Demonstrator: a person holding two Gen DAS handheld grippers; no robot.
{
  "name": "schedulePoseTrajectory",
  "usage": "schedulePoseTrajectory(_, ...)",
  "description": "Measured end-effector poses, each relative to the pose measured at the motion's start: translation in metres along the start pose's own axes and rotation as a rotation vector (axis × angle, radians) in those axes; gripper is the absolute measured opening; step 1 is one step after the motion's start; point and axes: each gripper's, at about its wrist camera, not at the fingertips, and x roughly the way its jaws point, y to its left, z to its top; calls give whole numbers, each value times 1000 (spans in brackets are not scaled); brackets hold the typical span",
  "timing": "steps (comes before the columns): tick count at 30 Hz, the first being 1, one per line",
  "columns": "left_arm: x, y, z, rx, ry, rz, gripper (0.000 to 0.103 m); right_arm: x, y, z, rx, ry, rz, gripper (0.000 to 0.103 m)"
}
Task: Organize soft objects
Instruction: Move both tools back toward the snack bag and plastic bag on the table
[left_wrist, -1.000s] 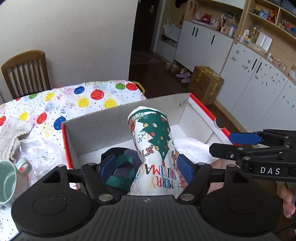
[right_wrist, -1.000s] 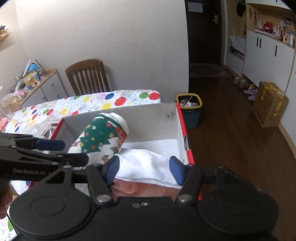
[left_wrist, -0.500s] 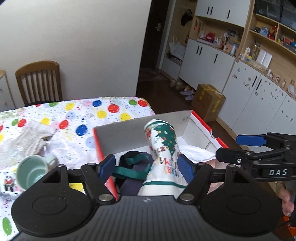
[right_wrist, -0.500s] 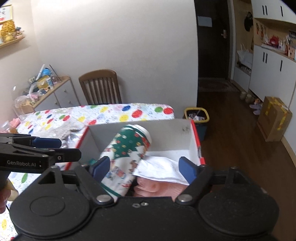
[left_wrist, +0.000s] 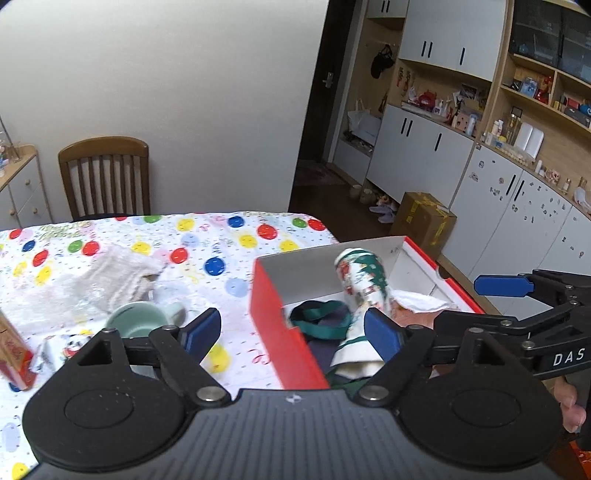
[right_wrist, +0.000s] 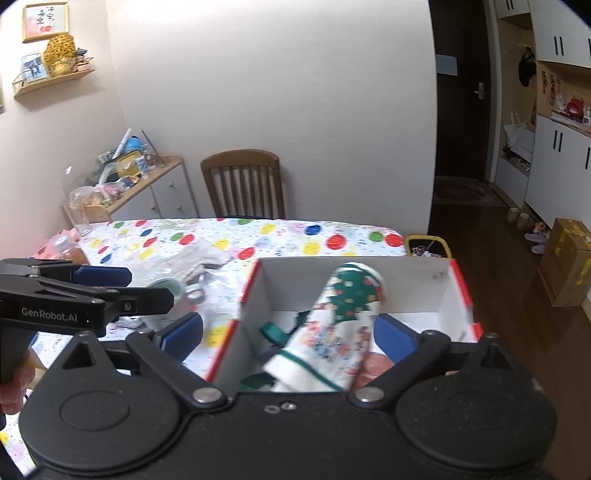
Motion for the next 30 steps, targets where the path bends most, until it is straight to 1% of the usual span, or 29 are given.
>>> schedulePoseTrajectory(6,-20,35,-10,13,0,-1,87,7,32,-2,8,10,19,100)
schedulePoseTrajectory(7,-22,41,-11,17,-3,-1,92,9,38,-3,6,12,18,100)
schedulePoseTrajectory(8,-26,48,-13,19,-5,-1,101,11,43,-2,7,15,16,100)
schedulePoseTrajectory(9,-29,55,-15,16,-9,-3,103,13,48,-3,10,18,19,100)
schedulePoseTrajectory(12,-33,75,-18,-2,-9,-8,103,20,62,-2,11,29,21,100)
schedulePoseTrajectory(15,-35,96,-23,-11,-14,2,103,28,78,1,10,35,22,100)
schedulePoseTrajectory(20,-33,135,-36,-28,-20,37,103,49,105,4,-37,62,27,100)
schedulePoseTrajectory(25,-24,167,-52,-14,-28,123,103,75,130,-1,-76,105,38,99)
schedulePoseTrajectory(27,-16,178,-60,-12,-17,158,103,87,138,-4,-95,125,44,98)
schedulePoseTrajectory(30,-3,193,-71,-12,4,182,103,104,150,-10,-129,156,40,94)
